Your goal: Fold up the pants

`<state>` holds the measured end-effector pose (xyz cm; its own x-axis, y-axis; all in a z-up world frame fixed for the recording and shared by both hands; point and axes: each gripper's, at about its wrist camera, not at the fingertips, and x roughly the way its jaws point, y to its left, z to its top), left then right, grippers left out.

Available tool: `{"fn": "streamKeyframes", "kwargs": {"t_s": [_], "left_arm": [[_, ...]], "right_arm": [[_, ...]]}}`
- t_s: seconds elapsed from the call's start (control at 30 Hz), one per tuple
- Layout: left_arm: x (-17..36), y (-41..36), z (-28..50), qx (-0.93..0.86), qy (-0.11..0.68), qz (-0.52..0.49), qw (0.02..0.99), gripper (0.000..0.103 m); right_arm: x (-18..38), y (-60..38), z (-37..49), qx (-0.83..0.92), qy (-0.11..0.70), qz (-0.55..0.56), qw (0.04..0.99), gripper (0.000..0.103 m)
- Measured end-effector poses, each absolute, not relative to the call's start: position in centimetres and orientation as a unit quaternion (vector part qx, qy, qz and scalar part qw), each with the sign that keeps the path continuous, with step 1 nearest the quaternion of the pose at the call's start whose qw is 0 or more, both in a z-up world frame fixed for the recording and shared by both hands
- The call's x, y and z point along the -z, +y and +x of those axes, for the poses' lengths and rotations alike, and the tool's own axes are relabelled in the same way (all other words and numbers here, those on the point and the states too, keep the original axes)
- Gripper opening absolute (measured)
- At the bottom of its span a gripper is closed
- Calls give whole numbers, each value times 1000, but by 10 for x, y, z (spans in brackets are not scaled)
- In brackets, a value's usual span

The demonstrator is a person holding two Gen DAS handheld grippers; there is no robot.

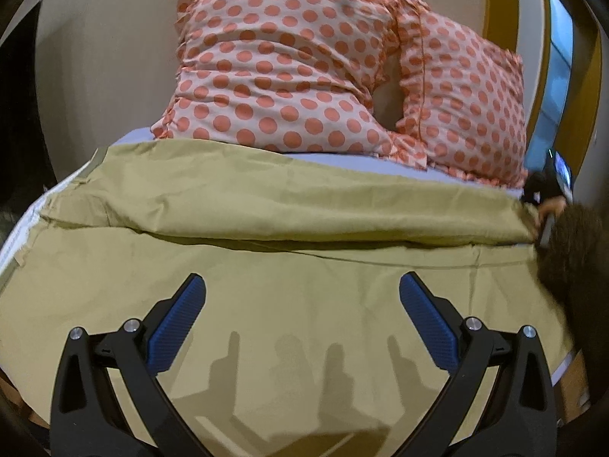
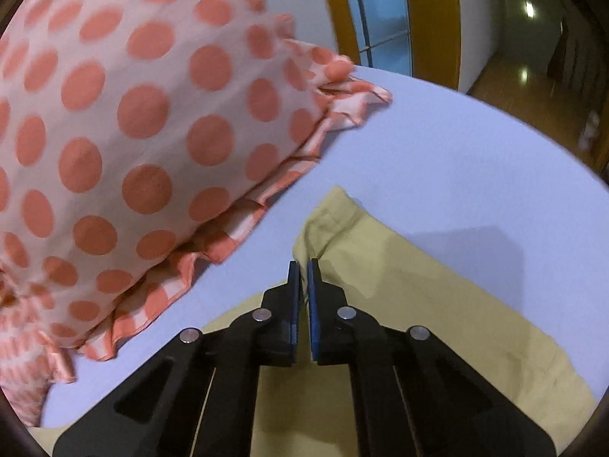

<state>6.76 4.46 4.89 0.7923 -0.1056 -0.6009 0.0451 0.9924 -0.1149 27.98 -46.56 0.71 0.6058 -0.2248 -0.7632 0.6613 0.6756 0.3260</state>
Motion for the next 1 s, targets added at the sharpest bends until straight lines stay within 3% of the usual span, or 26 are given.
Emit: {"fn": "streamKeyframes", "kwargs": {"t_s": [0.17, 0.33, 0.5, 0.6, 0.67, 0.7, 1.0], "left_arm": [[-56, 61, 53, 43, 297, -87, 950, 101], [-64, 76, 40, 46, 278, -115, 952, 101], [-74, 81, 37, 63, 257, -133, 955, 101], [-80, 83, 35, 82, 247, -144, 955, 101], [-83, 88, 34, 84, 249, -149, 953, 101], [-83, 91, 35, 82, 253, -152, 952, 101], [-93, 135, 56, 66, 252, -232, 937, 101]], "right_arm": [[-15, -486, 206, 184, 272, 400, 856, 4], [-34, -474, 78, 112, 195, 463, 857, 3], [-1, -458, 24, 103, 245, 517, 814, 4], [6, -456, 26, 102, 262, 541, 793, 13], [3, -453, 28, 104, 267, 533, 796, 36], [4, -453, 28, 103, 270, 534, 794, 38], [8, -445, 15, 118, 313, 560, 758, 40]]}}
